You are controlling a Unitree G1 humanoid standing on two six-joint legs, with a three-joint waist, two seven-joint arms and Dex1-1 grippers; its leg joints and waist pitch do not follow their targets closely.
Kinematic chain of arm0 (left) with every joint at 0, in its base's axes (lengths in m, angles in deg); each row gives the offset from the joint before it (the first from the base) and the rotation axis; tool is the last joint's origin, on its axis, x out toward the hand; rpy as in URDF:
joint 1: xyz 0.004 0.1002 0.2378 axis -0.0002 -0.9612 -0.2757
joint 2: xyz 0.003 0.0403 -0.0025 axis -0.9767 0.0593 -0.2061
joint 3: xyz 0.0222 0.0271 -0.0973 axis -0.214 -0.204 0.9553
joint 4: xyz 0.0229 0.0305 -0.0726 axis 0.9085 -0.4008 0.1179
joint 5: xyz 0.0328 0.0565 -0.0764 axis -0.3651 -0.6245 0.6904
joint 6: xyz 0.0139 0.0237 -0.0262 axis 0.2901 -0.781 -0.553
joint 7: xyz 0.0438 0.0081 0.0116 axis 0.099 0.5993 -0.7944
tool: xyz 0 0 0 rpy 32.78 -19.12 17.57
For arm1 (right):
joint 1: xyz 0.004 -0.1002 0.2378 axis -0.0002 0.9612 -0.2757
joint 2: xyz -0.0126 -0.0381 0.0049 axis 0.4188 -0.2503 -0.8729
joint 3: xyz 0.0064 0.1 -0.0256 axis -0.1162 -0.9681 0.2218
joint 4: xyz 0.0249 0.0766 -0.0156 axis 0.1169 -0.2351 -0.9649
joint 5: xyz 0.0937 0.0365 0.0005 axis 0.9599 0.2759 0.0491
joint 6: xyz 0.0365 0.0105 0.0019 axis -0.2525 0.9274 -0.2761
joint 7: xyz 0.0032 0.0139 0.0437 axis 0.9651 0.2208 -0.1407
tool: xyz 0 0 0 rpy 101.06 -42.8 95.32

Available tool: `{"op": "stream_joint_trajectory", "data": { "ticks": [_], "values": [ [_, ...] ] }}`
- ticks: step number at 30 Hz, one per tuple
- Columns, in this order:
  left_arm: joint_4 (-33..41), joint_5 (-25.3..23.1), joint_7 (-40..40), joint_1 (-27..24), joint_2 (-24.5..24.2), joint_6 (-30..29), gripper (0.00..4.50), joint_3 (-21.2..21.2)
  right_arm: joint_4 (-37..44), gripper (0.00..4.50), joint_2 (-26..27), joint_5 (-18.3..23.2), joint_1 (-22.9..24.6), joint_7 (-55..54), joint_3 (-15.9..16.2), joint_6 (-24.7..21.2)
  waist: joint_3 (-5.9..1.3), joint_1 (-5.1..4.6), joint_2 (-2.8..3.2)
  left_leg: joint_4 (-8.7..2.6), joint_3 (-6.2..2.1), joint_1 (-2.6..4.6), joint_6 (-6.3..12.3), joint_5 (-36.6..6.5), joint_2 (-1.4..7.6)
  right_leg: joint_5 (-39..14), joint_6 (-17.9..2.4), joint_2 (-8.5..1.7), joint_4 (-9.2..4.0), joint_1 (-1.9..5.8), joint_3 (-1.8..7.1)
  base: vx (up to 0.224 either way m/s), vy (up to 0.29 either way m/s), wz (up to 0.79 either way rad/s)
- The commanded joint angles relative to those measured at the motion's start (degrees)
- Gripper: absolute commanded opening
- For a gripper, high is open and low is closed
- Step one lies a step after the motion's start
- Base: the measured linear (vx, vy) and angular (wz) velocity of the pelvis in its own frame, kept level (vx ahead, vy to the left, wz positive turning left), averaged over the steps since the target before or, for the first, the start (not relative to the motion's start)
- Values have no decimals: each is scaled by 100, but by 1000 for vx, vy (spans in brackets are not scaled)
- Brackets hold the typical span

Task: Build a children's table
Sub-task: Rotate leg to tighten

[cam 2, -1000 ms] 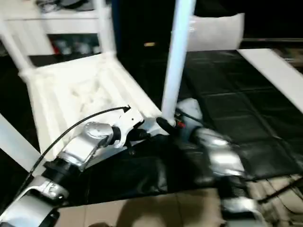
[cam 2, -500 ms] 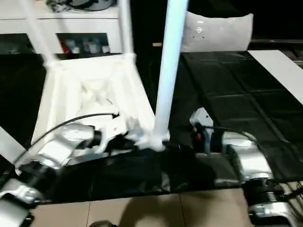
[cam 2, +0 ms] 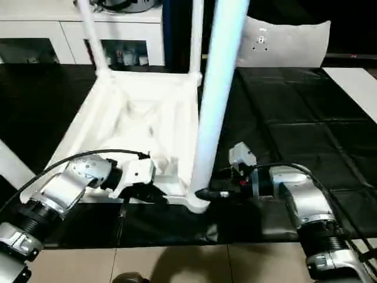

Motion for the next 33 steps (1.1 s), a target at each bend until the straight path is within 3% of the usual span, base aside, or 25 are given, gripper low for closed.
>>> {"op": "stream_joint_trajectory", "data": {
  "ticks": [1,8,10,14,15,16,18,19,20,21,24,26,27,28,30,32,33],
  "values": [
    [50,-138,277,0,32,113,0,-356,6,225,-5,91,-99,134,55,-119,-419,-35,-38,-376,-277,45,351,-393,562,-1396,-111,-729,-405,318,586,0,0,0],
    [22,-89,200,-33,66,-36,0,-262,136,202,-7,218,-27,251,62,-388,-419,-36,-53,-370,-268,42,376,-344,554,-1387,-83,-728,-403,317,587,0,0,0],
    [35,-19,-13,-38,177,-402,0,-123,317,202,80,351,75,109,16,-590,-421,-40,-55,-373,-269,44,363,-310,568,-1387,-83,-729,-400,323,591,0,0,0],
    [-24,40,-931,30,618,-1162,0,246,369,201,621,74,68,-1358,-154,-1053,-381,-83,-49,-398,-279,66,258,-449,575,-1654,-77,-737,-463,292,580,0,0,0],
    [-37,67,-1059,47,700,-1282,0,306,312,201,731,-25,35,-1652,-183,-1073,-346,-129,-54,-394,-259,108,104,-762,487,-2403,133,-748,-610,295,515,0,0,0],
    [-38,88,-1164,62,773,-1395,0,349,247,201,838,-122,-6,-1938,-207,-1099,-340,-146,-64,-391,-248,116,80,-806,447,-2602,220,-754,-654,304,500,0,0,0],
    [-68,89,-1422,99,912,-1578,0,432,149,201,1024,-272,-84,-2448,-261,-1183,-273,-332,-44,-386,-277,179,7,-1256,425,-3258,559,-692,-822,284,361,0,0,0],
    [-147,44,-1815,169,1115,-1824,0,544,-1,200,1302,-457,-216,-3223,-375,-1384,-279,-393,-60,-379,-288,210,-27,-1328,434,-3309,604,-689,-844,278,346,0,0,0],
    [-152,41,-1834,173,1124,-1835,0,549,-7,200,1314,-464,-222,-3256,-381,-1393,-273,-450,-61,-373,-295,202,-45,-1387,428,-3330,633,-679,-854,286,312,0,0,0],
    [-263,-31,-2208,250,1312,-2013,0,644,-124,199,1557,-615,-338,-3948,-497,-1574,-315,-568,-22,-378,-352,152,-65,-1412,459,-3209,709,-688,-853,357,284,0,0,0],
    [-451,-142,-3025,386,1740,-2235,0,873,-379,199,1991,-810,-546,-5143,-759,-1608,-303,-735,23,-463,-443,121,-56,-1757,613,-2842,549,-733,-794,387,320,0,0,0],
    [-476,-138,-3167,408,1833,-2261,0,921,-430,199,2043,-797,-570,-5223,-798,-1494,-304,-761,15,-444,-418,193,-81,-1892,576,-2913,491,-764,-823,345,343,0,0,0],
    [-474,-108,-3249,417,1921,-2292,0,953,-421,252,2057,-811,-558,-5190,-768,-1335,-319,-770,-7,-416,-385,160,-28,-1627,479,-2839,441,-810,-841,378,362,0,0,0],
    [-459,-119,-3236,410,1944,-2267,0,918,-359,252,2069,-780,-523,-5106,-755,-1262,-332,-751,-3,-421,-377,149,8,-1478,472,-2712,415,-809,-824,379,383,0,0,0],
    [-402,-144,-3097,360,1915,-2160,0,817,-180,268,2088,-691,-425,-4907,-789,-1196,-362,-719,5,-455,-394,99,111,-1004,537,-1985,185,-795,-695,383,468,0,0,0],
    [-378,-156,-3008,338,1876,-2089,0,780,-114,287,2065,-662,-388,-4842,-812,-1180,-379,-696,-10,-448,-382,108,147,-826,549,-1706,52,-798,-635,367,511,51,-2,3],
    [-362,-157,-2916,317,1822,-1985,0,755,-48,299,2002,-625,-345,-4696,-806,-1146,-406,-635,-7,-441,-388,43,234,-449,558,-1252,-124,-807,-515,425,539,52,-4,0]
  ]
}}
